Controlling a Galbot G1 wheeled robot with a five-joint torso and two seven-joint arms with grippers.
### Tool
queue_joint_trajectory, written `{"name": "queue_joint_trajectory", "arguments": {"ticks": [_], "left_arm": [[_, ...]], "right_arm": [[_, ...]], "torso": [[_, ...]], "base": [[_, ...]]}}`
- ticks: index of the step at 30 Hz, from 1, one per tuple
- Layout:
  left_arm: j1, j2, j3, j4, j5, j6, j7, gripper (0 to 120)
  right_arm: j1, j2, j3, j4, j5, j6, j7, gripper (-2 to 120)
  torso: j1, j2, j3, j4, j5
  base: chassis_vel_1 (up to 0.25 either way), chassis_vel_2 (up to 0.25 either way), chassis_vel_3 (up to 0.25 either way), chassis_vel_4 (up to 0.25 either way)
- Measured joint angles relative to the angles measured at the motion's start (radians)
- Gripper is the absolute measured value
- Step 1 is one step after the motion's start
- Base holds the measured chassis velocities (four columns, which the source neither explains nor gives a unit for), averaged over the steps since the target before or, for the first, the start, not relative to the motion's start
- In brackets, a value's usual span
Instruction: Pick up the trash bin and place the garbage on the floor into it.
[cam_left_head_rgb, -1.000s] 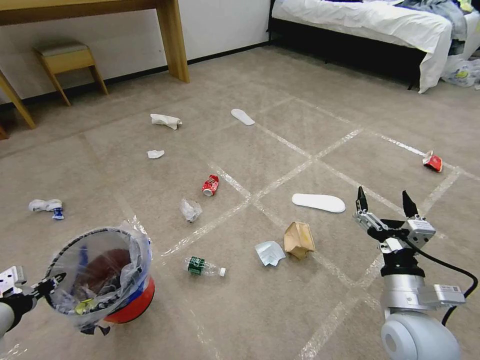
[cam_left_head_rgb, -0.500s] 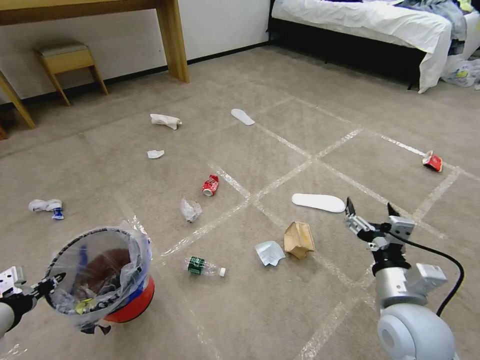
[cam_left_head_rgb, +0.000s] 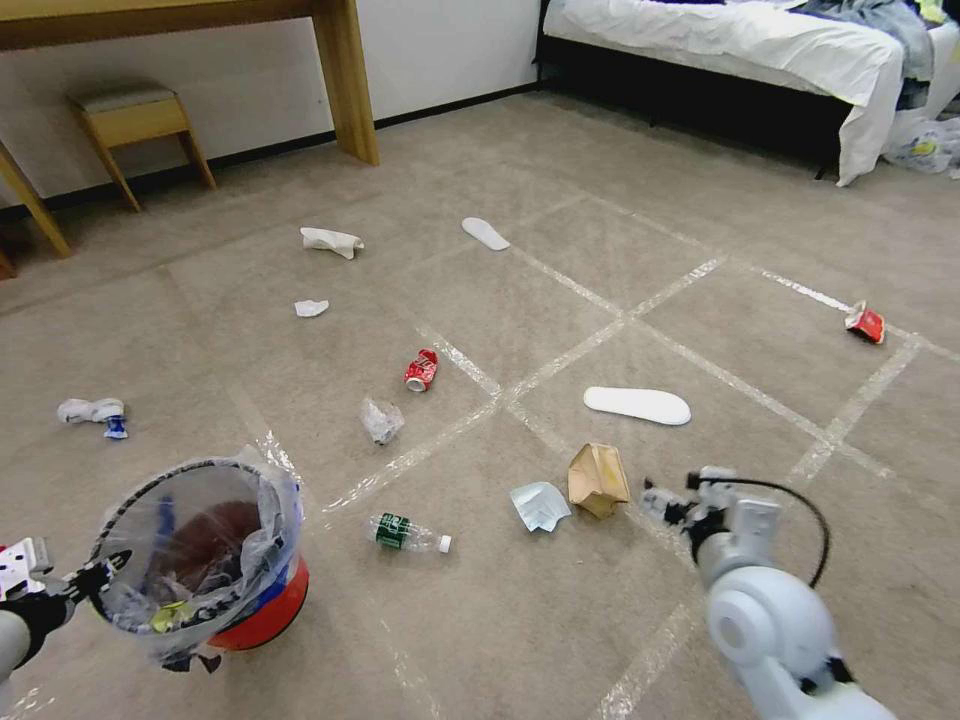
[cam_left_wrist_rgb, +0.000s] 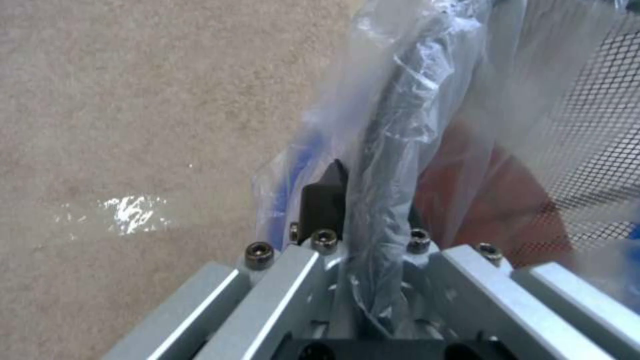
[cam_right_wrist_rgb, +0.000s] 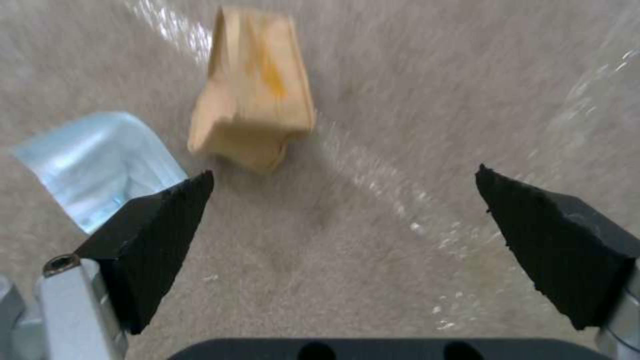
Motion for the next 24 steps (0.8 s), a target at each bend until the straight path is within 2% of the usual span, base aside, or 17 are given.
{"name": "queue_joint_trajectory", "arguments": {"ticks": [6,15,24], "left_arm": [[0.016,-0.002,-0.013,-0.004,0.002,0.0,0.0,1],[0.035,-0.007,-0.033,-0.001,0.002,0.0,0.004,1],[0.036,-0.005,-0.036,0.001,0.002,0.0,0.005,1]], "right_arm": [[0.141,0.046,-0.066,-0.193,-0.011,0.021,-0.012,100],[0.267,0.07,-0.131,-0.401,-0.049,0.084,-0.064,100],[0.347,0.086,-0.183,-0.524,-0.083,0.157,-0.107,99]], "torso": [[0.0,0.0,0.0,0.0003,-0.0002],[0.0,0.0,0.0,0.0001,-0.0002],[0.0,0.0,0.0,0.0001,-0.0003]], "base": [[0.0,0.0,0.0,0.0],[0.0,0.0,0.0,0.0],[0.0,0.0,0.0,0.0]]}}
